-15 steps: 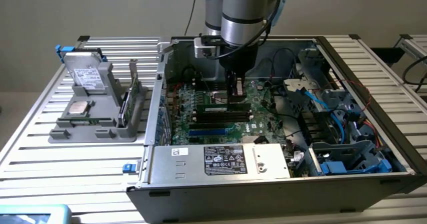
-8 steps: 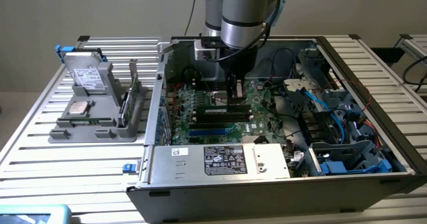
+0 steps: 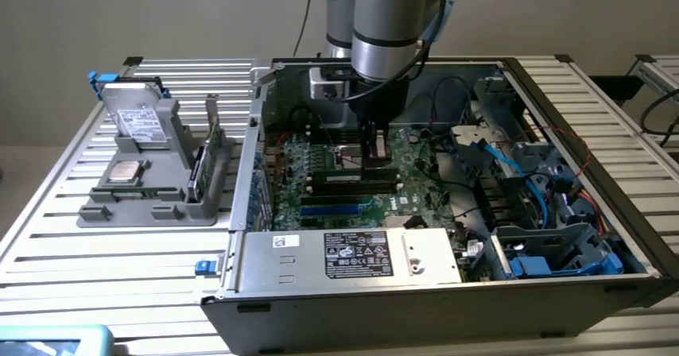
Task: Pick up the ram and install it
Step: 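Insert the ram into the slot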
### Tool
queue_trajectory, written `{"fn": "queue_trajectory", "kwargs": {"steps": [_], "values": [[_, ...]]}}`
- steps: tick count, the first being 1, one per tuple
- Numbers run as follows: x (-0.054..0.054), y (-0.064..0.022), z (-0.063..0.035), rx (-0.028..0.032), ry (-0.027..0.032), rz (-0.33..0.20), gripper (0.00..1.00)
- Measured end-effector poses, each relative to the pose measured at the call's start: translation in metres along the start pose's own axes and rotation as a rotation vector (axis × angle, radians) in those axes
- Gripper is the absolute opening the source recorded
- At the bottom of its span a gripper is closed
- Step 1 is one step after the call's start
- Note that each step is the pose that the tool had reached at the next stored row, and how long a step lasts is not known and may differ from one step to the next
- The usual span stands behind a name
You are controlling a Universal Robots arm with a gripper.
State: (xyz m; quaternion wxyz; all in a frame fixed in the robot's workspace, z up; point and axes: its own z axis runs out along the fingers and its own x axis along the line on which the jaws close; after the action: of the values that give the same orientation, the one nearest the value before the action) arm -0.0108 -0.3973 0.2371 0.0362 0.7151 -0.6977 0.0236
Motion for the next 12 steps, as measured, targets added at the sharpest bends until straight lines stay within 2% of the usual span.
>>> {"fn": "queue_trajectory", "kwargs": {"steps": [12], "values": [[-0.002,-0.0001,0.0056,0.0,0.0,0.0,0.13]]}}
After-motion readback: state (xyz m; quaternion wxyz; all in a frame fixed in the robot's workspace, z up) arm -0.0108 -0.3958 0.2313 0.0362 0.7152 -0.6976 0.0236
